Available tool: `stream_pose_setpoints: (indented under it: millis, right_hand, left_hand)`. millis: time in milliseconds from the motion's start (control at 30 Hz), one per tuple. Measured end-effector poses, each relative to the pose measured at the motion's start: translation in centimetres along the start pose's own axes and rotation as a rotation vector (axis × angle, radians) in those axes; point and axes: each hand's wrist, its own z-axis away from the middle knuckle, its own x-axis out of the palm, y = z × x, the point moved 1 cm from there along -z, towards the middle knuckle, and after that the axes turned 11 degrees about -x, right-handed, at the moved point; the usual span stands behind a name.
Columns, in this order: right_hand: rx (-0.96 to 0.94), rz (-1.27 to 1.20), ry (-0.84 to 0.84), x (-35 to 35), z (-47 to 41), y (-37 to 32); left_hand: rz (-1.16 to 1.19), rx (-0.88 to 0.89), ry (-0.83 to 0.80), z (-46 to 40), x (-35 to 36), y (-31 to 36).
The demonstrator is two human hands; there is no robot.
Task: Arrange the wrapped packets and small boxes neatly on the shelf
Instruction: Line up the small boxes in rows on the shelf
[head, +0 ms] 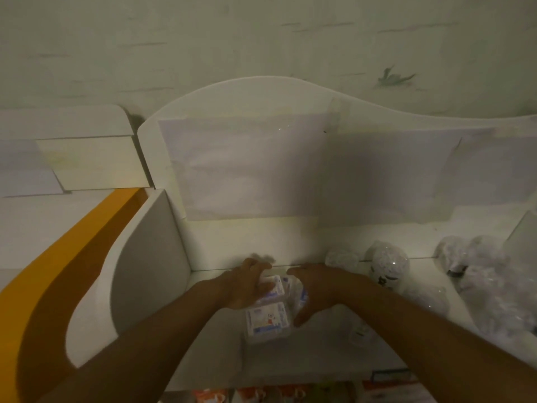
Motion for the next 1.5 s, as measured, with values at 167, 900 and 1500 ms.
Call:
stream_pose_setpoints:
  millis: [167, 900, 1500]
  right_hand:
    - [0.038, -0.021, -0.014, -0.3, -1.1, 0.3]
    - [0.036, -0.011, 0.027, 1.1, -4.7, 0.0]
    - [0.027, 0.112, 0.244, 1.7, -7.8, -0.3]
  left_hand:
    - [0.04, 0.218, -0.041, 0.6, -1.8, -0.1]
    - [-0.161, 0.059, 0.125, 1.4, -1.0, -0.4]
    - [-0.341, -0.218, 0.033, 0.7, -2.4, -5.2]
